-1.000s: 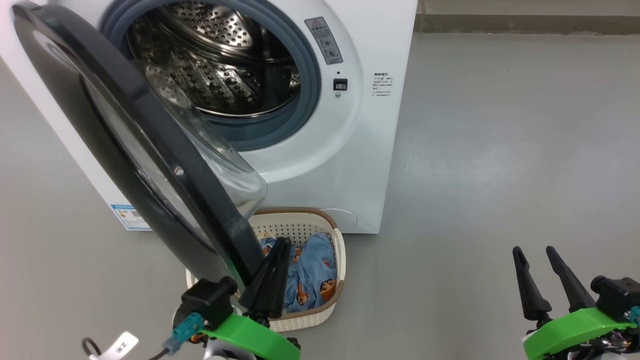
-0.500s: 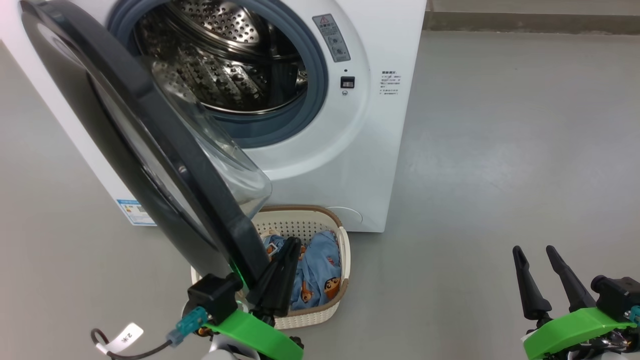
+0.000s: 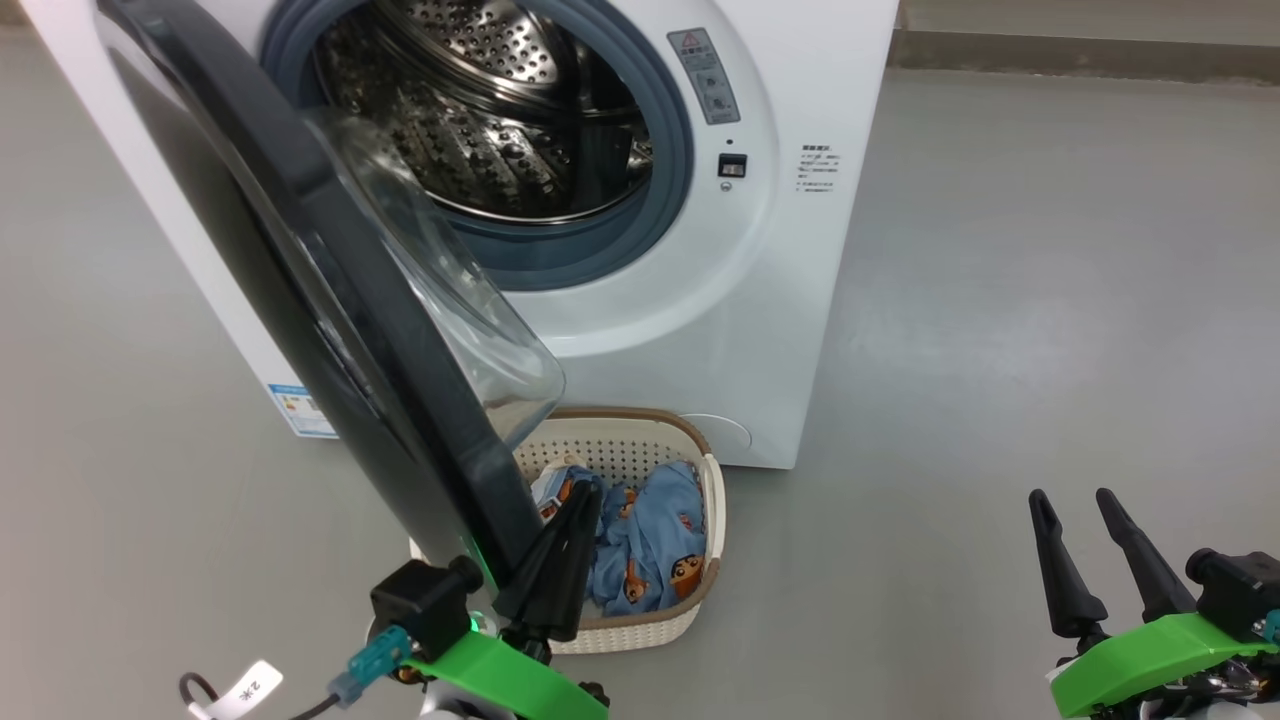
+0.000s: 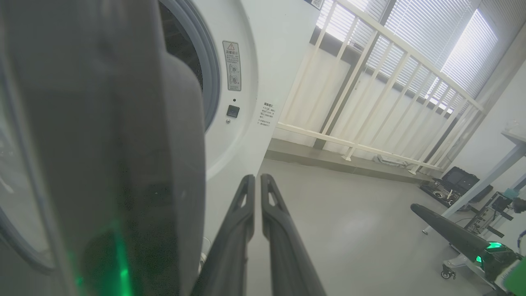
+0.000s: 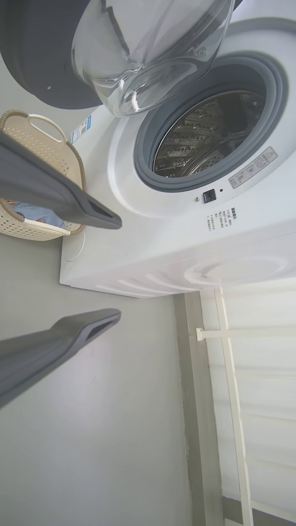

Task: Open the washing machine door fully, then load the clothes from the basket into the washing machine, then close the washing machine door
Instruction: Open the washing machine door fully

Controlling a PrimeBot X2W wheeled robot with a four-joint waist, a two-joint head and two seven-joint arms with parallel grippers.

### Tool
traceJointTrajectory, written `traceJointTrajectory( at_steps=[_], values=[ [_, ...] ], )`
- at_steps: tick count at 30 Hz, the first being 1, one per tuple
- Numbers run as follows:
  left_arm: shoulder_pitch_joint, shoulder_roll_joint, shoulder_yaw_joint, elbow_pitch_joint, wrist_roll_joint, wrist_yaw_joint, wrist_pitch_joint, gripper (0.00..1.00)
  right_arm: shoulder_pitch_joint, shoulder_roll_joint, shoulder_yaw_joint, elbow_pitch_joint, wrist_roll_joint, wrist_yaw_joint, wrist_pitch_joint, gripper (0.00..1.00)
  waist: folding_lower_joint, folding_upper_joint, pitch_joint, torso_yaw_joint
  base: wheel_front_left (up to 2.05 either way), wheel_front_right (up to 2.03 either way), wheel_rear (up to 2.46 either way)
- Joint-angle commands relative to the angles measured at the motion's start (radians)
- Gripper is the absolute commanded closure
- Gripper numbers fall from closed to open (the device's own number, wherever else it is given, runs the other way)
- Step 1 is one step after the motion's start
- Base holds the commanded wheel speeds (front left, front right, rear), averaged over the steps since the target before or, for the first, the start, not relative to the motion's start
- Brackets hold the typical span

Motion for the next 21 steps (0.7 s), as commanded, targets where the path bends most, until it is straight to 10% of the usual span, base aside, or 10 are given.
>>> traceJointTrajectory(
  at_steps=[1,21],
  values=[
    [-0.019,0.037,0.078,-0.025,0.003,0.015,-0.011,1.0,-0.015,-0.027,0.019,-0.026,-0.003,0.005,-0.012,0.0,0.0001,0.0,-0.002,0.015,0.0,0.0,0.0],
    [0.044,0.037,0.126,-0.07,0.031,0.025,-0.011,1.0,-0.014,-0.041,0.022,-0.032,-0.003,0.005,-0.012,0.0,0.0001,0.0,-0.008,0.118,0.0,0.0,0.0]
  ],
)
